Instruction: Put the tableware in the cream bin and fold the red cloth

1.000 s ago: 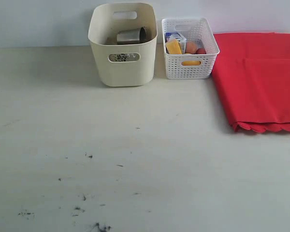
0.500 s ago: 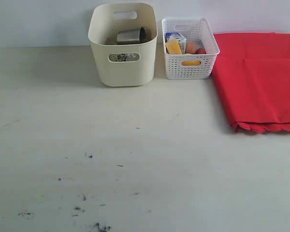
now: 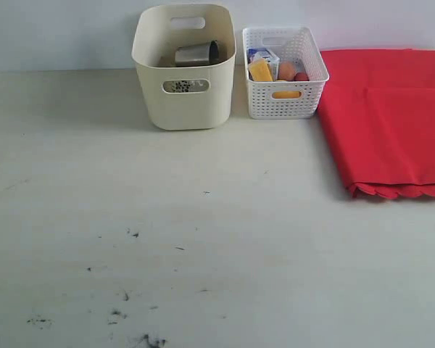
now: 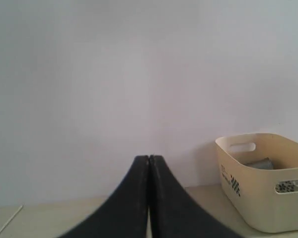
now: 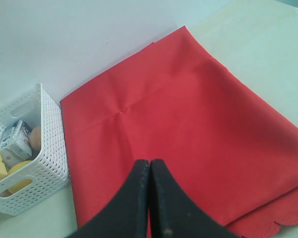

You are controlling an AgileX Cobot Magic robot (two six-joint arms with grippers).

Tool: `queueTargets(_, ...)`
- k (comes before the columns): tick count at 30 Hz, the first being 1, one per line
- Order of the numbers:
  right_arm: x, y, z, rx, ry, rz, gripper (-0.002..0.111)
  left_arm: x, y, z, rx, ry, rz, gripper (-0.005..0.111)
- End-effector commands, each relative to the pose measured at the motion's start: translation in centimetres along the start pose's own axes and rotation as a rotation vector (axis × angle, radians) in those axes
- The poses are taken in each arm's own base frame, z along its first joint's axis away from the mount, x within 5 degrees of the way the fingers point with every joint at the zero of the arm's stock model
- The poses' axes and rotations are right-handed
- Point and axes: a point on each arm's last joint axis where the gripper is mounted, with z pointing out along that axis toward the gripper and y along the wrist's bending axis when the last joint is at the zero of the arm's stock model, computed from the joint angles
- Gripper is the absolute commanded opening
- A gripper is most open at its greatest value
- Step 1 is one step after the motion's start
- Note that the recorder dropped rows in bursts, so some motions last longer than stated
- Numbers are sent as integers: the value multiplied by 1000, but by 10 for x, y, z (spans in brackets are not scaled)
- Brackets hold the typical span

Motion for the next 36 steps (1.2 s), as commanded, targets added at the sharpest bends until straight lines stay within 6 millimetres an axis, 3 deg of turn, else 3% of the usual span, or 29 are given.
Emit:
queueTargets(1,-1,1,-1,-8,-15,-1,0,11,0,0,-10,70,-51,0)
queueTargets(6,-1,1,-1,-8,-15,-3,0,19,-5,0,36,71,-15,0)
queueTargets(10,-1,1,-1,-8,-15,-1,0,27,-6,1,15,-24,-68,0)
queueTargets(23,-1,1,-1,-8,-15,1,0,50,0,-2,-119,238,-113,0)
queueTargets(36,-1,0,-1,-6,-11,-1,0,56,0,-4,-109,306,-81,0)
